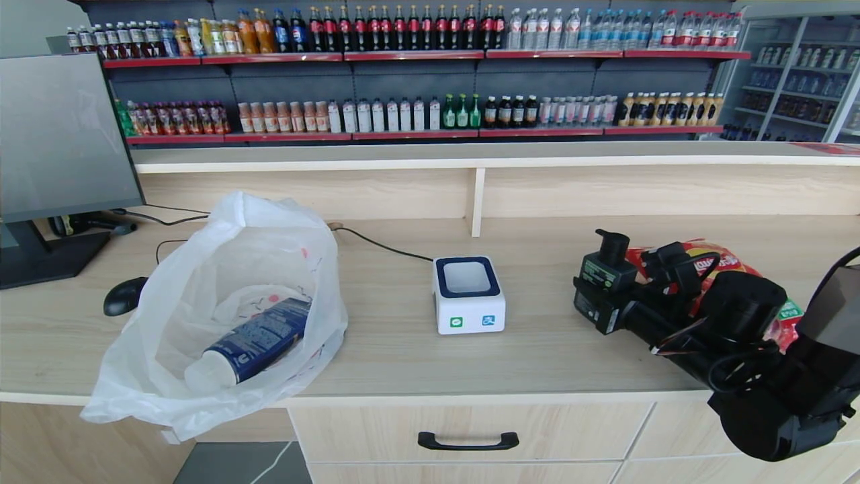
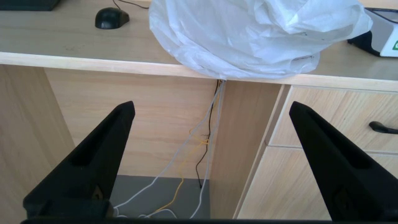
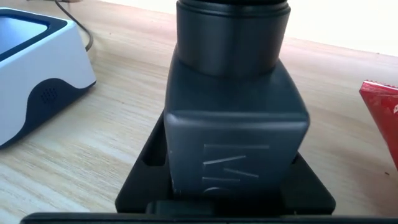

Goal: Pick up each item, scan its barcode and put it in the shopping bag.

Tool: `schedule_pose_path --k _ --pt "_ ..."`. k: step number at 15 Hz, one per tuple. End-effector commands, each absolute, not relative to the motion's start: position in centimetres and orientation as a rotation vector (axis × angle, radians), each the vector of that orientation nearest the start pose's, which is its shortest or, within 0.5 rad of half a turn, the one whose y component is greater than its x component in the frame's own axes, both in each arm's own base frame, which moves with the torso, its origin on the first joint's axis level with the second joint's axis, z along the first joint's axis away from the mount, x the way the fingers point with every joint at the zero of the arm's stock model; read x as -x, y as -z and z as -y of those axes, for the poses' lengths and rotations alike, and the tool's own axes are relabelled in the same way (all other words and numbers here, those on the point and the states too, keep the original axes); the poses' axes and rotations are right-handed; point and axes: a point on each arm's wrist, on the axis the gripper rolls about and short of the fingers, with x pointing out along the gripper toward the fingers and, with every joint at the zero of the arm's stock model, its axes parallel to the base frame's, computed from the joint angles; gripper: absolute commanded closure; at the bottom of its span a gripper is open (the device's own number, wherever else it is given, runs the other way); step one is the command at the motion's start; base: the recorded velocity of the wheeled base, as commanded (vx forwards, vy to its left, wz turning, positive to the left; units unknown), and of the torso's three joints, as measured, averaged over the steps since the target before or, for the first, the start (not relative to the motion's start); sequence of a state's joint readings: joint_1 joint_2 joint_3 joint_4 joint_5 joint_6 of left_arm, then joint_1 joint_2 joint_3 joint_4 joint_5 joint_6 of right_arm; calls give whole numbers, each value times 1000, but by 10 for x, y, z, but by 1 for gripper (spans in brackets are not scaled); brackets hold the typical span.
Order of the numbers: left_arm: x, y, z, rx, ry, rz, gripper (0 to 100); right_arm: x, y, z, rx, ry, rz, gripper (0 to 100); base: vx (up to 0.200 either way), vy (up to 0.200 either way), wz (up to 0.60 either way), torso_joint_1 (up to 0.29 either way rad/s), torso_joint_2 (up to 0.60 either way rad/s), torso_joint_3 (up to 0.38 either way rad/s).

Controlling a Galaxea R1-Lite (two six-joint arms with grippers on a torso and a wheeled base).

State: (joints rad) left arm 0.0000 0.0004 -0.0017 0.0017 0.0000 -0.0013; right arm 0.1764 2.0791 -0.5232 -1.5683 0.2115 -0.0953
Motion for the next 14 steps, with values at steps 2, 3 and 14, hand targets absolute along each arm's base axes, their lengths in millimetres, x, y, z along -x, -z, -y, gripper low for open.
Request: schedule_pose_path --k 2,3,14 --pt "23 -76 0 2 0 0 0 -319 -95 -62 98 -386 51 100 0 0 0 0 0 0" --pt "23 -76 0 2 0 0 0 -318 -97 -62 98 -386 55 100 0 0 0 0 0 0" --pt "23 -76 0 2 0 0 0 -266 -129 -58 100 -405 103 100 0 0 0 0 0 0"
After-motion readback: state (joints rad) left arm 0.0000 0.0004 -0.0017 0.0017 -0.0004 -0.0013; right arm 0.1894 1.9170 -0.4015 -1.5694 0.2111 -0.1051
